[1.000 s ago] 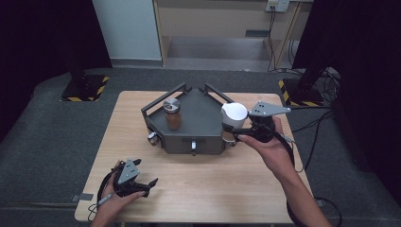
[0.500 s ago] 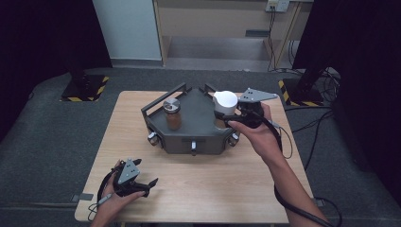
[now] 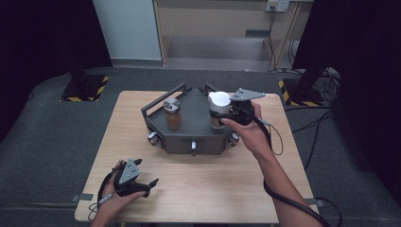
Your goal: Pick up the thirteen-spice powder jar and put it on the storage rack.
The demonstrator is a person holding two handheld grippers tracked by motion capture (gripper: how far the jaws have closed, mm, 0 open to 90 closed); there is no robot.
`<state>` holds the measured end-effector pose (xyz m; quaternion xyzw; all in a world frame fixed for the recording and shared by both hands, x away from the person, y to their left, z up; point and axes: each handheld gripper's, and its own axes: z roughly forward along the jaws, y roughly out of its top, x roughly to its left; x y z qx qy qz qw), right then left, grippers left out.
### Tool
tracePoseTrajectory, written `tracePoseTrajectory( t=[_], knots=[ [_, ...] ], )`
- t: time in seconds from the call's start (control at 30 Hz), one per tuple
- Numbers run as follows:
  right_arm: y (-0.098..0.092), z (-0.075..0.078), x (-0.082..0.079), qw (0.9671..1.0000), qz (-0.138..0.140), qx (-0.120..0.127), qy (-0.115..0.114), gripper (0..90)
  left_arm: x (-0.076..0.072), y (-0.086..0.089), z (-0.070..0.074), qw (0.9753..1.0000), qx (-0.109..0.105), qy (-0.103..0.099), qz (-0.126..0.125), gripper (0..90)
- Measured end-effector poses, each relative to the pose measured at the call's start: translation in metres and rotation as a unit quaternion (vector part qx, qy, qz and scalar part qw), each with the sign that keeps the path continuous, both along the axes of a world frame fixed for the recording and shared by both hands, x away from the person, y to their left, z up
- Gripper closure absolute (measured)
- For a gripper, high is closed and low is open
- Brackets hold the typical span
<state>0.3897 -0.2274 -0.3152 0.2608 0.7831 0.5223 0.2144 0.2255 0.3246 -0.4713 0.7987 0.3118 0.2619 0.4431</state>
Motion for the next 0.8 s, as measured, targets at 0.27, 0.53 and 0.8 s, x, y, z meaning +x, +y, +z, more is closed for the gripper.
tracePoseTrajectory(
  t=[0.27, 0.53, 0.8],
  knots=[
    [0.004, -0.01, 0.006, 1.0, -0.002, -0.005, 0.003, 31.3, 0.0, 0.0, 0.0, 1.0, 0.001, 0.0, -0.001, 2.6],
    [0.005, -0.019, 0.007, 1.0, 0.002, -0.007, 0.0, 31.2, 0.001, 0.0, 0.0, 1.0, 0.002, -0.001, -0.002, 2.6],
    [0.001, -0.024, 0.008, 1.0, 0.003, 0.004, 0.001, 31.1, 0.0, -0.001, 0.001, 1.0, 0.001, -0.001, -0.001, 2.6]
  ],
)
